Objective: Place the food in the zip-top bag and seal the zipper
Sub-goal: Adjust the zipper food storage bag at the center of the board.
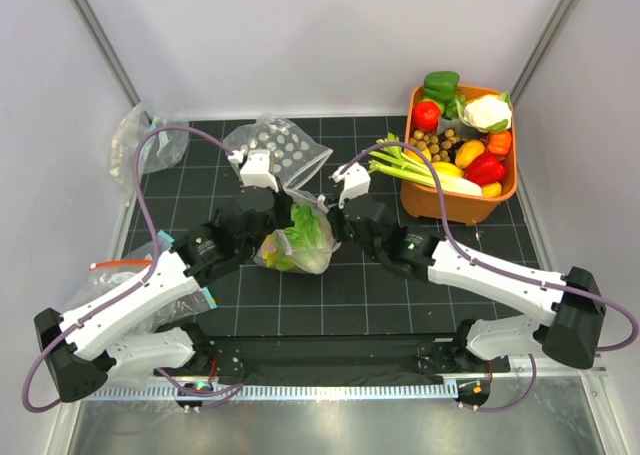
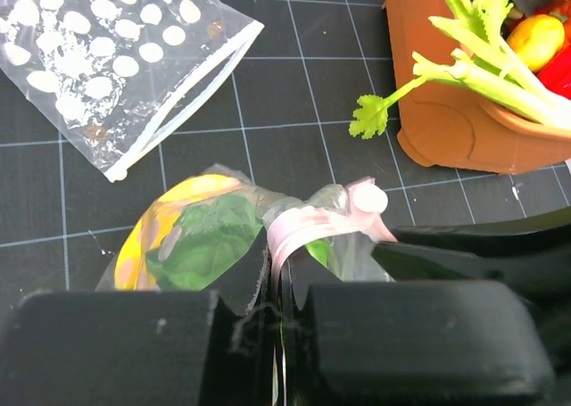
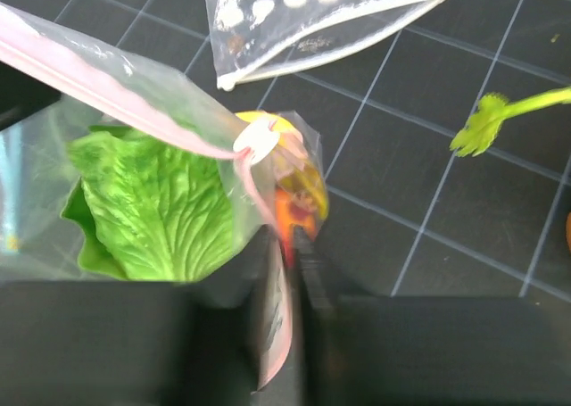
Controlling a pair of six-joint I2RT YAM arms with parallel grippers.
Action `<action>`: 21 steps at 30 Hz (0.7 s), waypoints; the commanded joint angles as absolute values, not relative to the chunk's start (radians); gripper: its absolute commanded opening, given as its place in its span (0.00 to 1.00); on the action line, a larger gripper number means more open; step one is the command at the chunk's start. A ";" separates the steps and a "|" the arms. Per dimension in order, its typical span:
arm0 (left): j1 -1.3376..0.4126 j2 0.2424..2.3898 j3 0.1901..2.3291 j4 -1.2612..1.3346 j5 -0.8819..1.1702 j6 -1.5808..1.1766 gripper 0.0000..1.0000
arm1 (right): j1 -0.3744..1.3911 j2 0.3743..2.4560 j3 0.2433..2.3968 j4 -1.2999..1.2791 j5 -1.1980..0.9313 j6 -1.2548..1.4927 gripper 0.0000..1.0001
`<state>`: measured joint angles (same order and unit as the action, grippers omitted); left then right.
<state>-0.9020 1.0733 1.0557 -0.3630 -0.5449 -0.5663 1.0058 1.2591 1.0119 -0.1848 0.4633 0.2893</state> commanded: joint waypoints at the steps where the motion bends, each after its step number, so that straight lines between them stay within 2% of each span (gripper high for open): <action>1: -0.899 1.026 1.063 -0.307 -0.578 -0.560 0.05 | 1.005 1.279 1.077 -0.224 0.457 0.298 0.14; 3: -0.899 1.026 1.058 -0.304 -0.569 -0.551 0.05 | 1.005 1.263 1.081 -0.236 0.453 0.299 0.01; 10: -0.934 1.129 1.111 -0.302 -0.417 -0.488 0.08 | 0.983 1.076 1.023 -0.226 0.514 0.325 0.01; 16: -1.037 1.256 1.169 -0.267 -0.358 -0.446 0.13 | 0.902 1.032 0.988 -0.209 0.483 0.368 0.01; 19: -1.055 1.307 1.175 -0.236 -0.274 -0.439 0.27 | 0.888 1.034 0.977 -0.196 0.459 0.377 0.01; 20: -1.055 1.315 1.181 -0.236 -0.249 -0.433 0.39 | 0.885 1.032 0.971 -0.195 0.459 0.379 0.01; 21: -1.055 1.315 1.184 -0.233 -0.230 -0.428 0.45 | 0.884 1.029 0.968 -0.186 0.463 0.377 0.01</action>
<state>-1.0550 1.3174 1.1378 -0.2996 -0.3321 -0.4553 0.8871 1.0386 0.9718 -0.2558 0.4698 0.3542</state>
